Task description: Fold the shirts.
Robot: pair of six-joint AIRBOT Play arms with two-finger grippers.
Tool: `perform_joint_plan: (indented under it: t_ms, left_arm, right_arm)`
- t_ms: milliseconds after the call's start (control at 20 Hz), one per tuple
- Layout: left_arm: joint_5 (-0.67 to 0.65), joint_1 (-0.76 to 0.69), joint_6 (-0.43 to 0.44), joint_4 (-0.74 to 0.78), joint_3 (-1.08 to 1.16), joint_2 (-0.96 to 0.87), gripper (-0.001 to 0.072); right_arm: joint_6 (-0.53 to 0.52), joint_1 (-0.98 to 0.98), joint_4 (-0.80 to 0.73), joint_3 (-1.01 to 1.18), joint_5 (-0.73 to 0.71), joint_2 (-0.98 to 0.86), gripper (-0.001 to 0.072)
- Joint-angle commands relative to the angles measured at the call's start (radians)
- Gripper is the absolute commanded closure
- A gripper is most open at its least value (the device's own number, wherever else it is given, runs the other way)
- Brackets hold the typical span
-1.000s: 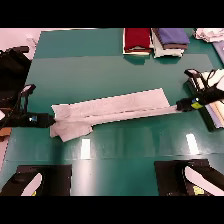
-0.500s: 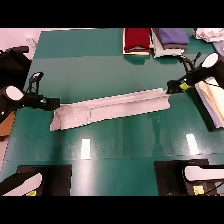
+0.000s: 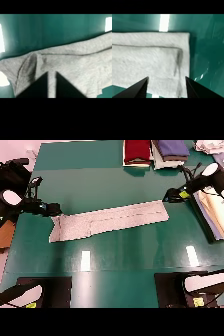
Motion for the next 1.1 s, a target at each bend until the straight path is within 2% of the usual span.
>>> perform_joint_plan:
  t_ms: [0,200,350,400,450,550,600,750,850,1050]
  left_arm:
    - [-0.026,-0.001,0.002,-0.072,0.017,-0.002,0.0682]
    - [0.056,-0.114,-0.029,-0.132,0.017,-0.008,0.0682]
    - [0.142,-0.249,-0.108,-0.135,0.018,-0.051,0.0682]
    - [0.164,-0.291,-0.113,-0.137,0.018,-0.073,0.0682]
    - [0.192,-0.332,-0.133,-0.143,0.019,-0.096,0.0682]
    - [0.248,-0.405,-0.151,-0.147,0.037,-0.154,0.0683]
    - [0.258,-0.435,-0.150,-0.146,0.058,-0.185,0.0683]
    - [0.247,-0.497,-0.148,-0.147,0.172,-0.309,0.0683]
    - [0.244,-0.526,-0.149,-0.147,0.254,-0.393,0.0683]
    - [0.203,-0.568,-0.151,-0.147,0.363,-0.518,0.0682]
  right_arm:
    - [-0.042,-0.104,0.053,-0.086,0.013,-0.010,0.0152]
    - [-0.117,-0.186,0.275,-0.177,0.029,-0.083,0.0161]
    - [-0.119,-0.116,0.294,-0.180,0.014,-0.133,0.0164]
    - [-0.130,-0.084,0.294,-0.177,0.000,-0.140,0.0237]
    - [-0.145,-0.046,0.293,-0.170,-0.024,-0.140,0.0381]
    - [-0.156,-0.002,0.291,-0.122,-0.038,-0.132,0.0625]
    - [-0.156,0.010,0.292,-0.085,-0.026,-0.124,0.0699]
    - [-0.148,0.040,0.293,0.043,0.045,-0.056,0.0700]
    - [-0.106,0.076,0.294,0.117,0.075,0.010,0.0700]
    - [-0.043,0.172,0.293,0.240,0.068,0.124,0.0700]
